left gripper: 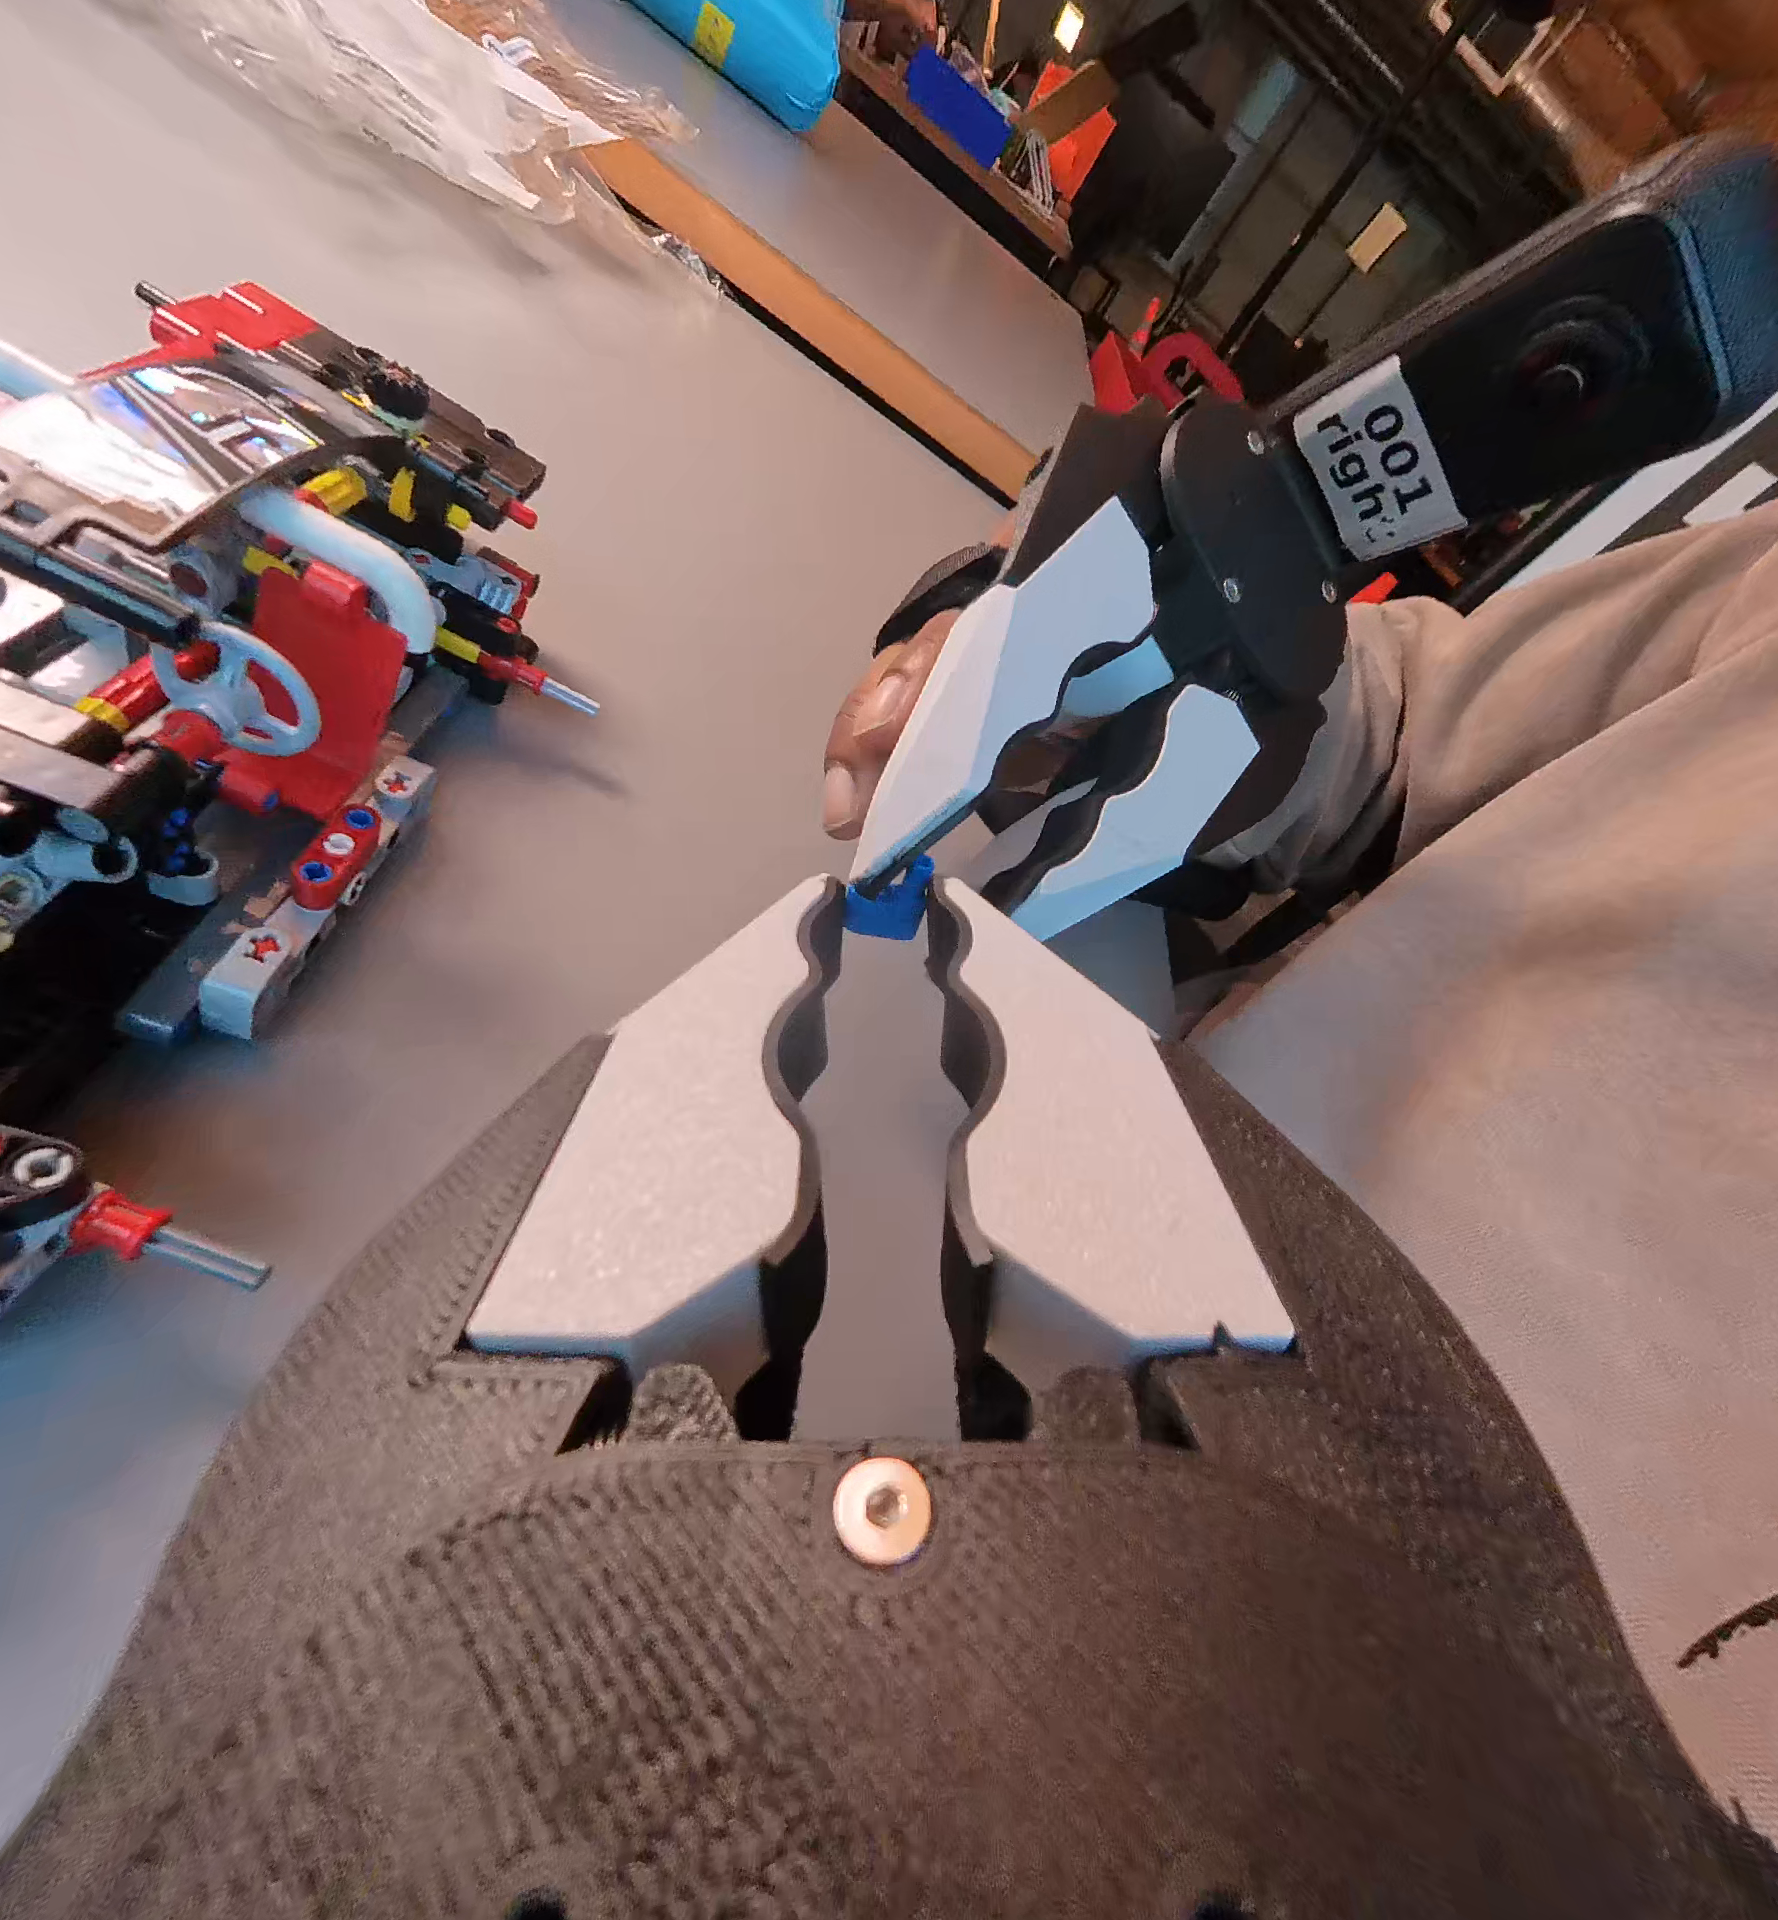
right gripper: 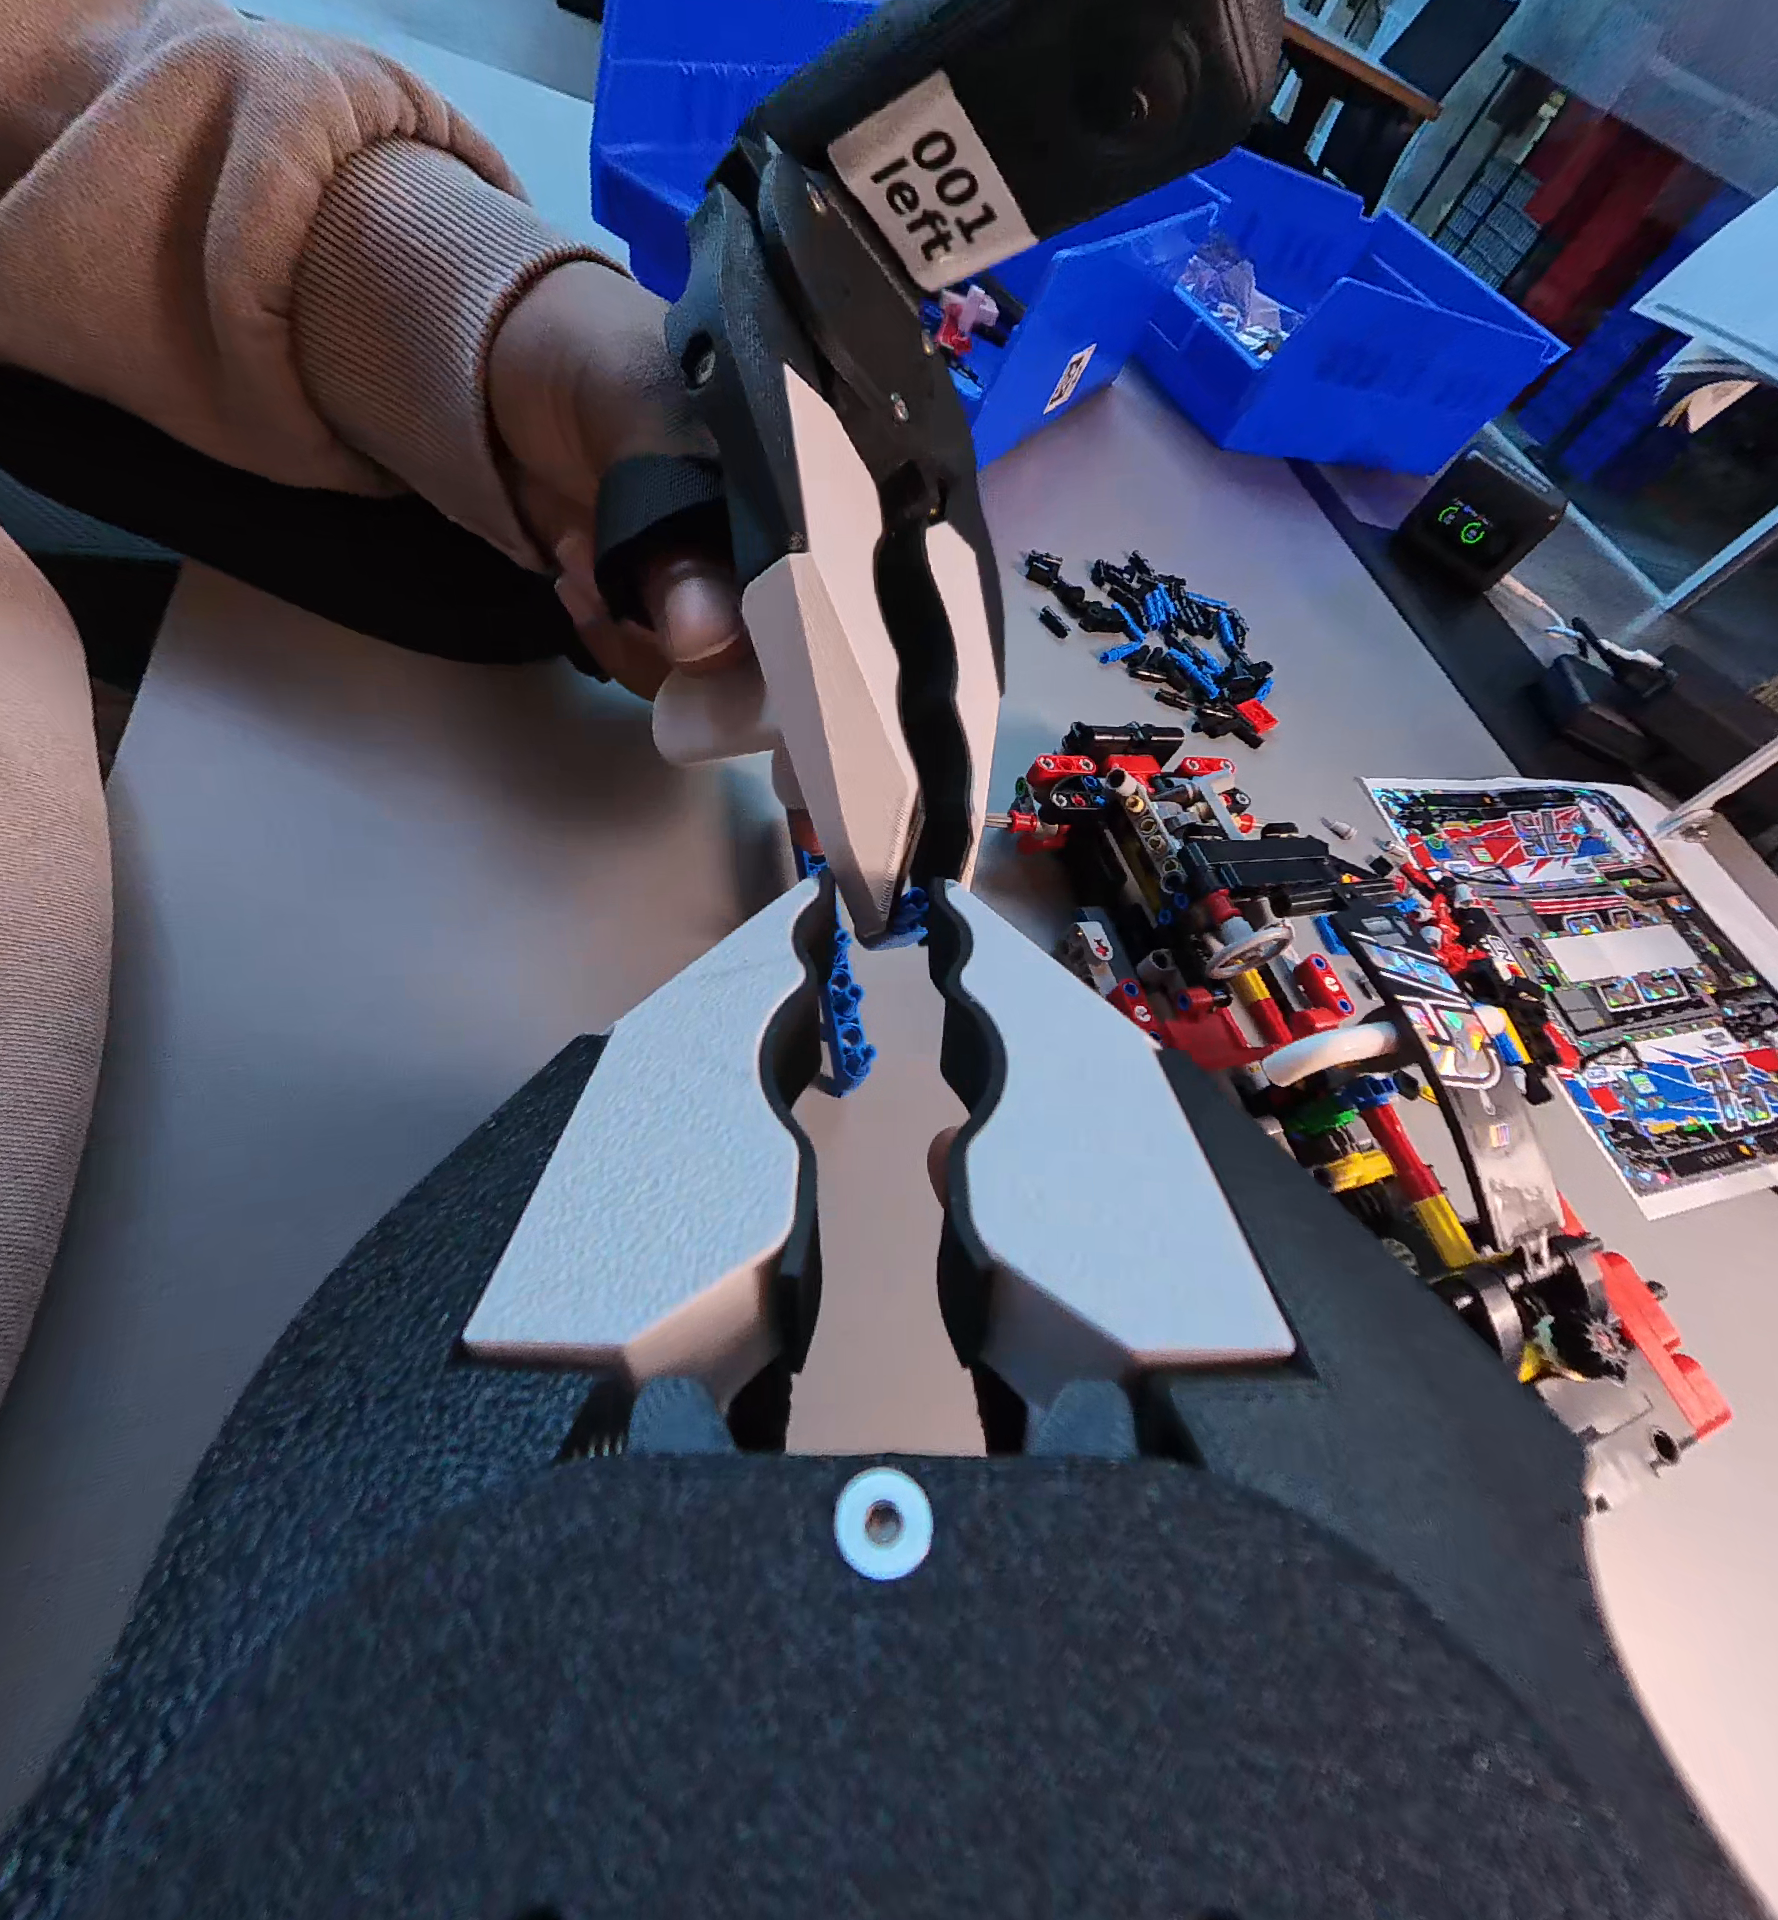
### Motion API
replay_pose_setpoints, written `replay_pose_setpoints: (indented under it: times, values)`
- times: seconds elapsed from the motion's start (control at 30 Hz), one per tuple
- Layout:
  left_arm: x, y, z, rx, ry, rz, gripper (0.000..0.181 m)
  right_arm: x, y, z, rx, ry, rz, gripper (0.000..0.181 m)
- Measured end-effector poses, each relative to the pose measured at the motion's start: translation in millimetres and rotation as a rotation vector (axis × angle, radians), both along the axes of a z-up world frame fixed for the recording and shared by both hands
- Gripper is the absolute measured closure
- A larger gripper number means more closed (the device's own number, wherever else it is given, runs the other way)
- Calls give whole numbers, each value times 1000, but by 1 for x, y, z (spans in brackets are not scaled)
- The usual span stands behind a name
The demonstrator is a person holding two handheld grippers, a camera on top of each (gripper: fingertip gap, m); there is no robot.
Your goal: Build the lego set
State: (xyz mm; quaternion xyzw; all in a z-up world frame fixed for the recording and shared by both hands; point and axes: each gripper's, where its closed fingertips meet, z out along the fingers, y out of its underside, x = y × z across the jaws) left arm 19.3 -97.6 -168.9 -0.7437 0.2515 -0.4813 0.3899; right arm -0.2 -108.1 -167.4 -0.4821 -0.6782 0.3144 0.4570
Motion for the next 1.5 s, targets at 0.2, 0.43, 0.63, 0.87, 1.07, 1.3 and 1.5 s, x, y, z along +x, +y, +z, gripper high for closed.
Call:
replay_pose_setpoints:
  times: [0.2,0.43,0.63,0.87,1.07,1.3,1.5]
  values:
    - [3,2,0,-134,-127,1,167,2,3,0,1,3,-3,169]
    - [4,-1,2,-147,-148,-29,165,3,0,2,-46,1,33,170]
    - [2,-5,20,-69,-162,-58,168,7,-4,14,-153,25,95,177]
    - [-11,0,17,-109,-221,-9,181,8,1,10,-125,37,83,180]
    - [-2,-9,30,150,-108,-34,153,10,8,57,-531,289,62,180]
    - [6,7,59,440,38,154,165,9,35,86,-1368,559,36,180]
    - [-1,15,57,440,65,215,179,4,34,75,-1454,524,41,180]
